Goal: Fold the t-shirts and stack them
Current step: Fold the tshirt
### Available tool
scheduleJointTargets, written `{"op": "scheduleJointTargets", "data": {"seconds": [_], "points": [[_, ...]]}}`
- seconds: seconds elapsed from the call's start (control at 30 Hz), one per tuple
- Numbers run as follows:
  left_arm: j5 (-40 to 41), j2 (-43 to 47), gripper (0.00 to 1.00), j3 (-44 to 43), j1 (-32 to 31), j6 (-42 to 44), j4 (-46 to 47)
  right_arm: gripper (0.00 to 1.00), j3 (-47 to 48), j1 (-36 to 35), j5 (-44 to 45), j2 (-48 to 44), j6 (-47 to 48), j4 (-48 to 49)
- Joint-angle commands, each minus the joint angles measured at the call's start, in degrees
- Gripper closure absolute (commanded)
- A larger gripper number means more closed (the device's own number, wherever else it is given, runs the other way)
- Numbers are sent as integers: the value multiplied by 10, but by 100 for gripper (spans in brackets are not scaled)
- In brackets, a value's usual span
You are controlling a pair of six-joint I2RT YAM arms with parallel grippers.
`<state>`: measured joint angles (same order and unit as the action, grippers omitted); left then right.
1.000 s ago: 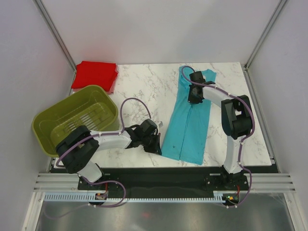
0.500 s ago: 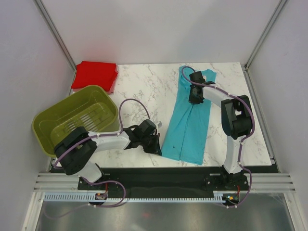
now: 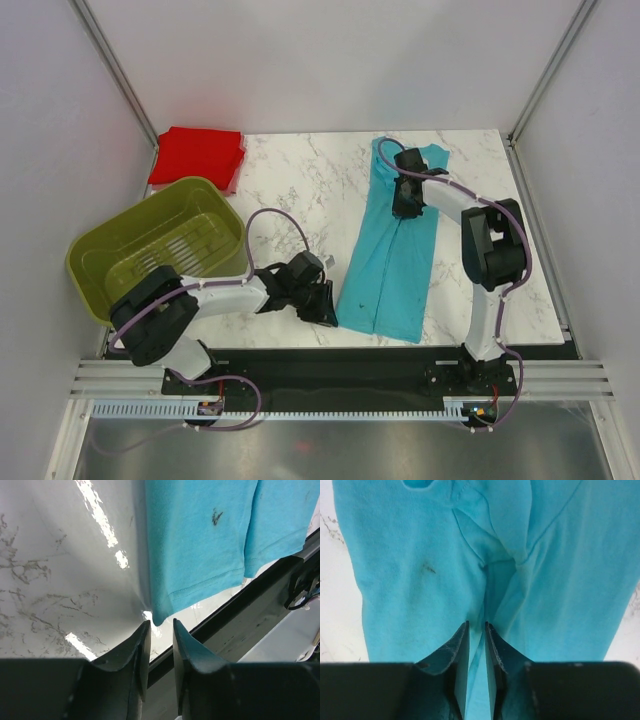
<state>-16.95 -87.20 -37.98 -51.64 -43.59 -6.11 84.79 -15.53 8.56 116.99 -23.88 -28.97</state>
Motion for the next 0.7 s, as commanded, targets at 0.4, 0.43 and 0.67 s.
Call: {"op": "scheduleJointTargets", "data": {"seconds": [0.4,0.43,0.67], "points": [[-36,86,62,-61,79,61,-58,69,-254,-192,22,-294,-228,-113],[-43,91,62,-62,111,72,-62,70,-267,-206,17,-315,-241,-112],[-111,99,61,-62,190,100,-67,73,-355,-283,16,-365,-317,-105]]}}
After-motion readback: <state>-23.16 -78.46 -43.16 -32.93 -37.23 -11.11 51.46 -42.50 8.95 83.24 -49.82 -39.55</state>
